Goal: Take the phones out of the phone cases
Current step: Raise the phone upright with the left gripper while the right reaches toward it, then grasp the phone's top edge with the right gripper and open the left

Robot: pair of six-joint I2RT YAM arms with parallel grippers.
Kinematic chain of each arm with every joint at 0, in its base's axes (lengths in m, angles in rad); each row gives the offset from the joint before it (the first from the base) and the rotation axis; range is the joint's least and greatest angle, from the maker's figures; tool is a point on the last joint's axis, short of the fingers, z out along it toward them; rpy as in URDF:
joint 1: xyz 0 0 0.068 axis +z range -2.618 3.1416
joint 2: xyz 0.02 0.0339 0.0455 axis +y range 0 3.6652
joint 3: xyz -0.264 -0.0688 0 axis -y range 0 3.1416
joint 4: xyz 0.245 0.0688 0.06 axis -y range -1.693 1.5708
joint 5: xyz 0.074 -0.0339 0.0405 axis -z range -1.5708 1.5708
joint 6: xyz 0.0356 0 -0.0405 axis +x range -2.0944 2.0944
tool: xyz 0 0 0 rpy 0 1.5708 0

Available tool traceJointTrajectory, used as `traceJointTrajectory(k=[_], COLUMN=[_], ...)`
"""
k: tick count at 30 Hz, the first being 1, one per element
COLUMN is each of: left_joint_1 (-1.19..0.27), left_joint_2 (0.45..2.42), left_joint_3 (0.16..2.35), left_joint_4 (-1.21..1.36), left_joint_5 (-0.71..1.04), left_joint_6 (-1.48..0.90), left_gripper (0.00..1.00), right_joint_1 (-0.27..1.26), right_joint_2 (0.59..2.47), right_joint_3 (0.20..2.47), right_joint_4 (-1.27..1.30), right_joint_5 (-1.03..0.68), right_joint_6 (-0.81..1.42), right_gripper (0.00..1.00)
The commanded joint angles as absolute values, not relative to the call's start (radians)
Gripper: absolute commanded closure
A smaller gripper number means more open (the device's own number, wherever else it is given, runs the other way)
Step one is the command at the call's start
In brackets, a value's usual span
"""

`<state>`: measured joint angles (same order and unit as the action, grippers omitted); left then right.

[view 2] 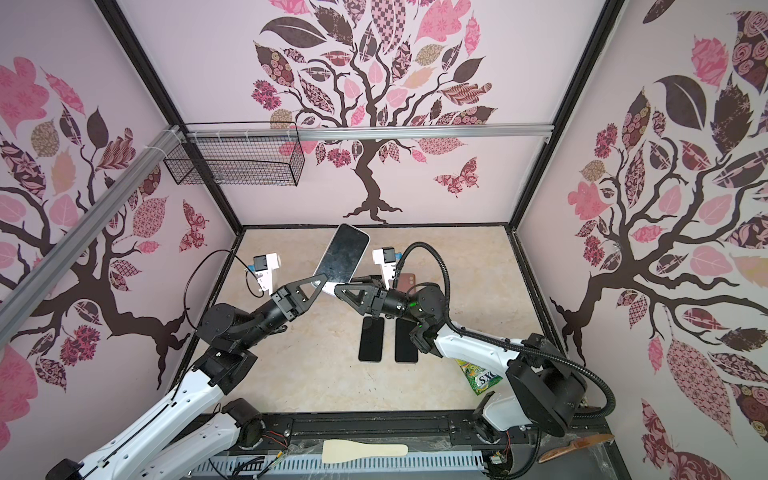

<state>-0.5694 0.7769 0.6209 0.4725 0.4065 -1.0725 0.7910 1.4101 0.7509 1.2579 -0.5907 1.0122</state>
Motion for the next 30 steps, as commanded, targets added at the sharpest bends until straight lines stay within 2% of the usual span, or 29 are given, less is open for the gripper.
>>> traceJointTrajectory(k=[1, 7, 16, 22, 26, 27, 30], left_joint_1=[-0.572, -0.574, -0.578, -0.578, -0.578, -0.578, -0.578], left_joint_2=[0.765, 0.776, 0.787, 0.773, 0.764, 0.759, 0.739], left_joint_3=[0.613, 0.617, 0.624, 0.645, 0.669, 0.683, 0.747], left_joint_4=[0.562, 0.563, 0.563, 0.487, 0.446, 0.405, 0.252], left_joint_5=[0.415, 0.429, 0.454, 0.462, 0.457, 0.448, 0.413], left_joint_6=[-1.064, -1.059, -1.044, -0.978, -0.926, -0.901, -0.804], left_gripper=[1.00, 1.00, 1.00, 1.00, 1.00, 1.00, 0.69], right_joint_1=[0.797, 0.797, 0.797, 0.797, 0.797, 0.798, 0.797], right_joint_2=[1.428, 1.426, 1.413, 1.389, 1.354, 1.340, 1.288], right_joint_3=[0.802, 0.805, 0.807, 0.795, 0.777, 0.770, 0.751], right_joint_4=[1.309, 1.300, 1.267, 1.236, 1.202, 1.189, 1.108], right_joint_5=[-0.591, -0.587, -0.588, -0.584, -0.577, -0.572, -0.555], right_joint_6=[1.007, 1.006, 0.995, 0.975, 0.936, 0.917, 0.837], right_gripper=[0.56, 0.67, 0.77, 0.89, 1.00, 1.00, 1.00])
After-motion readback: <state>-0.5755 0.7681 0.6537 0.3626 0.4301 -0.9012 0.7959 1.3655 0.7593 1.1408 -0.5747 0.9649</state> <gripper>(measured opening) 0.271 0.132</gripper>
